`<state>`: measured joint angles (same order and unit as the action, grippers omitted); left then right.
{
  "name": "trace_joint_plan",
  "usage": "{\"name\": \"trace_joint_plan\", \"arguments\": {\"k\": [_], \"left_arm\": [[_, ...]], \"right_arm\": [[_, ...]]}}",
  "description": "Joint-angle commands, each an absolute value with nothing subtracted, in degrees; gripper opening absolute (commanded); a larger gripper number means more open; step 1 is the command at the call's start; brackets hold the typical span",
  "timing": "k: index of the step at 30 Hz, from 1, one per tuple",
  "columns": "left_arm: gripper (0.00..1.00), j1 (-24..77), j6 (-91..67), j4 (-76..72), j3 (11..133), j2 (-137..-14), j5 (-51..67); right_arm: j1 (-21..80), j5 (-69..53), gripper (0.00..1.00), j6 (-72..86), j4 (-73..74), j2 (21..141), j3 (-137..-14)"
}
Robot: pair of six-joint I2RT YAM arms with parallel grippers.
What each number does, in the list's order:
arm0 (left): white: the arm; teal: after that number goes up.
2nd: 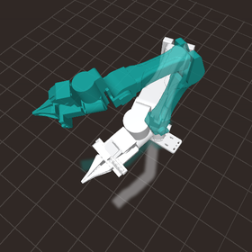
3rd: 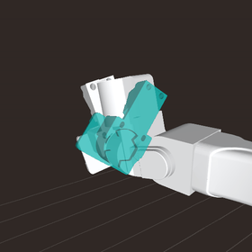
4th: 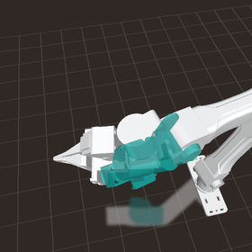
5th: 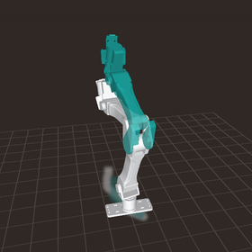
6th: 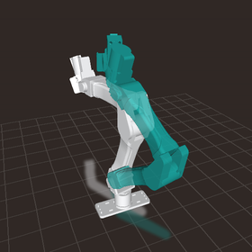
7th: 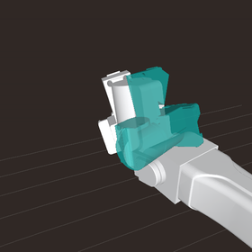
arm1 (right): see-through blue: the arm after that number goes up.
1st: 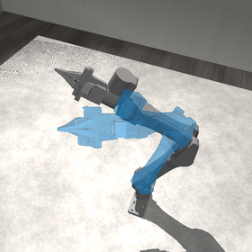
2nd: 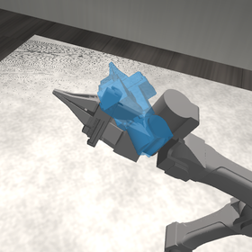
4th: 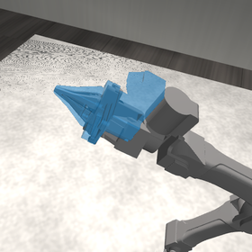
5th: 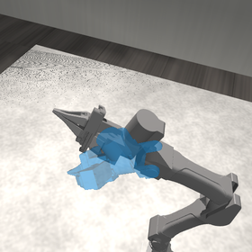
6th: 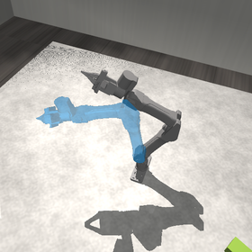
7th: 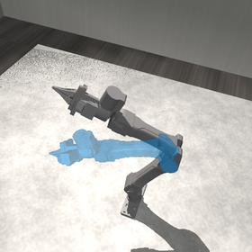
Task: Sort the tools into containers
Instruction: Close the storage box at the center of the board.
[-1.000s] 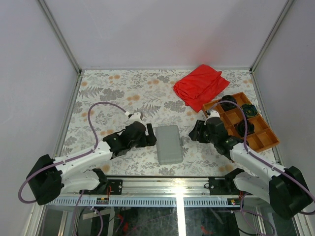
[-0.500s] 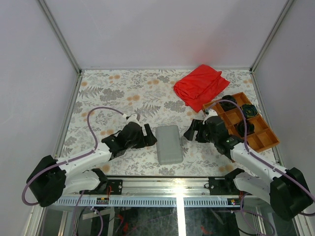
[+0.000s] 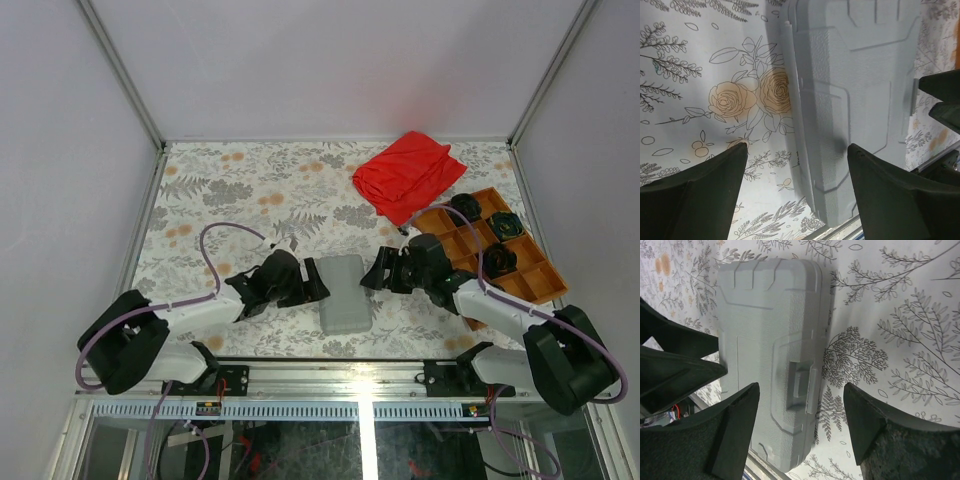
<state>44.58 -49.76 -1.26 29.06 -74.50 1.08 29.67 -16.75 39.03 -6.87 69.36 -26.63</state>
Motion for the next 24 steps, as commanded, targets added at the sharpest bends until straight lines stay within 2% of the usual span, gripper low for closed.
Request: {"name": "trace_joint_plan", "arguments": {"k": [1, 7, 17, 24], "left_arm": [[0.78, 44.29, -50.89, -5.45, 30.23, -76.94, 2.81], [0.70, 44.34, -51.19, -5.62, 29.69, -79.07, 3.25], [0.69, 44.32, -51.42, -5.30, 29.17, -79.93, 2.95], [0.68, 44.31, -50.89, -4.66, 29.79, -80.10, 2.78]], "right_arm": [[30.80, -19.67, 0.74, 39.64, -12.01, 70.47, -27.33], [31.44, -21.27, 0.71, 39.32, -13.54, 73.95, -27.62], [34.10, -15.89, 0.53, 36.81, -7.85, 75.67, -30.21], [35.72, -11.15, 0.48, 34.91, -0.18, 77.91, -33.62]]}}
